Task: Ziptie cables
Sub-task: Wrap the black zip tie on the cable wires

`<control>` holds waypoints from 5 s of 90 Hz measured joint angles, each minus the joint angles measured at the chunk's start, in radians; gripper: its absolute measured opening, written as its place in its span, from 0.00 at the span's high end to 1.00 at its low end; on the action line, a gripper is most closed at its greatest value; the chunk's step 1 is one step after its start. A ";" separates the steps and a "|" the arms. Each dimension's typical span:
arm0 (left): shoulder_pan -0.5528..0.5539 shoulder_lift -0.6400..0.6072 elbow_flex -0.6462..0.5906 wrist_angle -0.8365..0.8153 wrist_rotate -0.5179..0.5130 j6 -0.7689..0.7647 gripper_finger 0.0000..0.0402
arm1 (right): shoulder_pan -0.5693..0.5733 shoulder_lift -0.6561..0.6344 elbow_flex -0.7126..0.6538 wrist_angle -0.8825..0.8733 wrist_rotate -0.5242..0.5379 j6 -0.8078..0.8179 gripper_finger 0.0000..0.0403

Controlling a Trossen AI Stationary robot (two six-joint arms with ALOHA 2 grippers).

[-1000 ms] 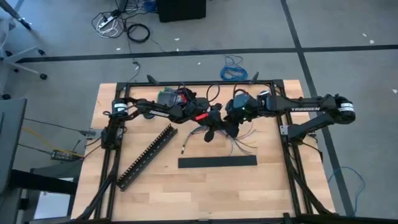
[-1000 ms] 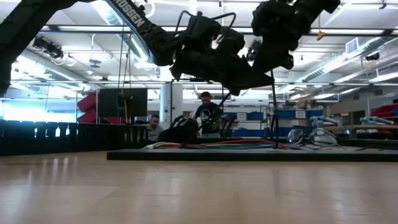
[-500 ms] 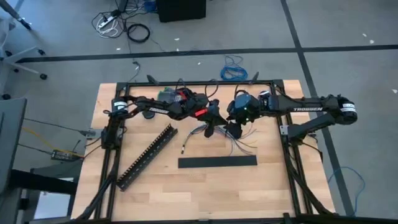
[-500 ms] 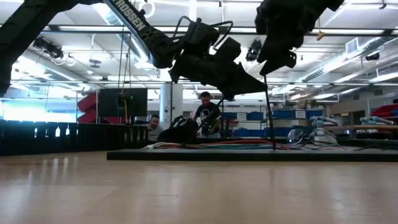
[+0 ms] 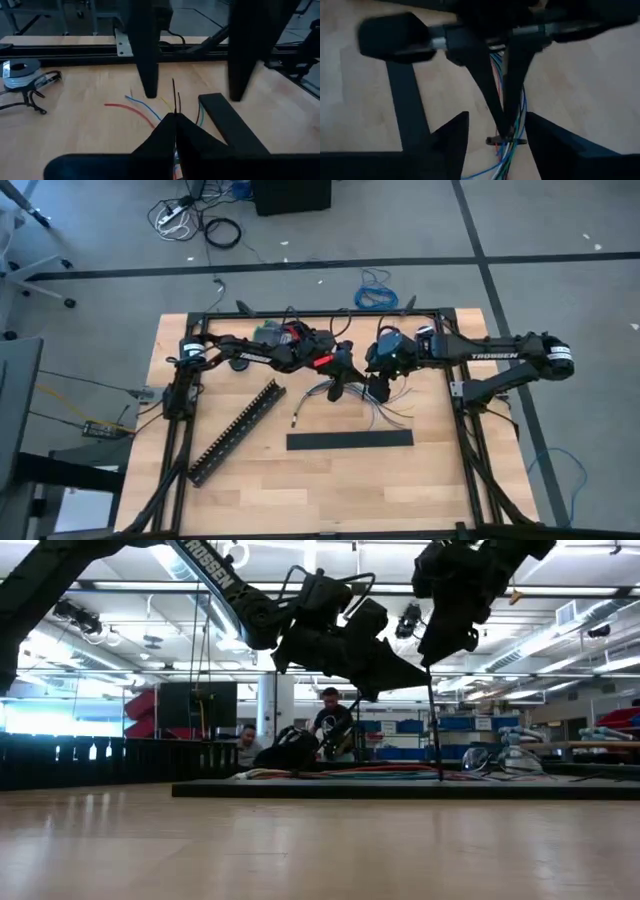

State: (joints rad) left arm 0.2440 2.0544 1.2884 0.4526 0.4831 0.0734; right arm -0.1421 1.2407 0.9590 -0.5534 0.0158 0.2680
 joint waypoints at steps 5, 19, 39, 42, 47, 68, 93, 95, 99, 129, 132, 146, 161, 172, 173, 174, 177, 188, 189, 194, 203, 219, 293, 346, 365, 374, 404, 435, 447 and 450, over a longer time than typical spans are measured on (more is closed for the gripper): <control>0.000 0.000 0.000 0.000 0.000 0.000 1.00 | 0.000 0.000 -0.008 0.001 0.000 0.000 0.55; 0.000 0.000 0.000 0.002 0.000 0.000 1.00 | 0.000 0.000 -0.018 0.004 0.019 0.000 0.57; 0.000 0.000 0.000 0.005 0.000 0.000 1.00 | 0.000 0.000 -0.018 0.028 0.027 -0.010 0.61; 0.000 0.000 0.000 0.005 0.000 0.000 1.00 | 0.000 0.000 -0.018 0.028 0.027 -0.010 0.63; 0.000 0.001 0.000 0.005 0.000 0.000 1.00 | 0.000 0.000 -0.018 0.027 0.027 -0.011 0.66; 0.000 0.001 0.000 0.005 0.000 -0.002 1.00 | 0.000 0.000 -0.018 0.018 0.027 -0.016 0.88; -0.002 0.001 0.000 0.005 0.000 -0.005 1.00 | 0.000 0.000 -0.018 0.016 0.015 -0.035 1.00; -0.002 0.001 0.000 0.005 -0.002 -0.005 1.00 | 0.000 0.000 -0.018 0.016 0.015 -0.035 1.00; -0.002 0.001 0.000 0.005 -0.011 -0.004 1.00 | 0.000 0.000 -0.018 0.015 0.016 -0.035 1.00; -0.005 0.001 0.000 0.005 -0.070 -0.005 0.79 | 0.000 0.000 -0.018 0.014 0.028 -0.035 1.00; -0.007 0.001 0.000 0.002 -0.070 -0.019 0.76 | 0.000 0.000 -0.018 0.014 0.028 -0.035 1.00; -0.017 0.001 0.000 -0.011 -0.043 -0.055 0.67 | -0.001 0.000 -0.018 0.016 0.031 -0.036 1.00; -0.031 0.002 0.000 -0.020 -0.040 -0.058 0.66 | -0.005 0.000 -0.018 0.027 0.034 -0.042 1.00; -0.041 0.002 0.000 -0.037 -0.056 -0.055 0.67 | -0.005 0.000 -0.018 0.037 0.034 -0.043 1.00; -0.042 0.002 0.000 -0.040 -0.058 -0.055 0.67 | -0.005 0.000 -0.018 0.037 0.034 -0.043 1.00; -0.042 0.002 0.000 -0.043 -0.060 -0.054 0.68 | -0.005 0.000 -0.018 0.037 0.034 -0.043 1.00; -0.044 0.001 0.000 -0.054 -0.067 -0.054 0.68 | -0.005 0.000 -0.018 0.037 0.034 -0.042 1.00; -0.050 0.002 0.000 -0.106 -0.084 -0.024 0.70 | -0.005 0.000 -0.018 0.037 0.034 -0.037 1.00; -0.050 0.002 0.000 -0.110 -0.087 -0.022 0.71 | -0.005 0.000 -0.018 0.037 0.034 -0.037 1.00; -0.051 0.002 -0.002 -0.115 -0.090 -0.018 0.72 | -0.005 0.000 -0.018 0.037 0.034 -0.037 1.00; -0.050 0.002 -0.024 -0.083 -0.102 -0.020 0.74 | -0.005 0.000 -0.017 0.037 0.034 -0.036 1.00; -0.050 0.002 -0.048 -0.028 -0.123 -0.026 0.77 | -0.005 0.000 -0.017 0.056 0.024 -0.034 1.00; -0.055 0.094 -0.047 0.086 -0.141 -0.089 0.78 | -0.006 0.000 -0.016 0.063 0.016 -0.025 1.00; -0.055 0.091 -0.047 0.103 -0.140 -0.080 0.95 | -0.013 0.000 -0.016 0.052 0.005 -0.025 1.00; -0.055 0.091 -0.047 0.108 -0.152 -0.079 0.99 | -0.013 -0.008 -0.017 0.073 -0.019 -0.025 1.00; -0.055 0.091 -0.046 0.108 -0.154 -0.079 0.98 | -0.013 -0.025 -0.009 0.070 -0.019 -0.026 1.00; -0.054 0.093 -0.045 0.097 -0.158 -0.081 0.98 | -0.009 -0.055 0.052 0.045 -0.008 -0.042 1.00; -0.055 0.095 -0.047 0.062 -0.158 -0.082 0.98 | -0.009 -0.066 0.054 0.026 0.046 -0.044 1.00; -0.055 0.095 -0.047 0.057 -0.162 -0.082 0.98 | -0.008 -0.087 0.054 -0.003 0.095 -0.043 1.00; -0.055 0.095 -0.047 0.058 -0.164 -0.082 0.98 | -0.008 -0.095 0.054 -0.002 0.096 -0.043 1.00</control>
State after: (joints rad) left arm 0.1894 2.1494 1.2415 0.5105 0.3188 -0.0082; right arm -0.1505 1.1458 1.0134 -0.5559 0.1115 0.2249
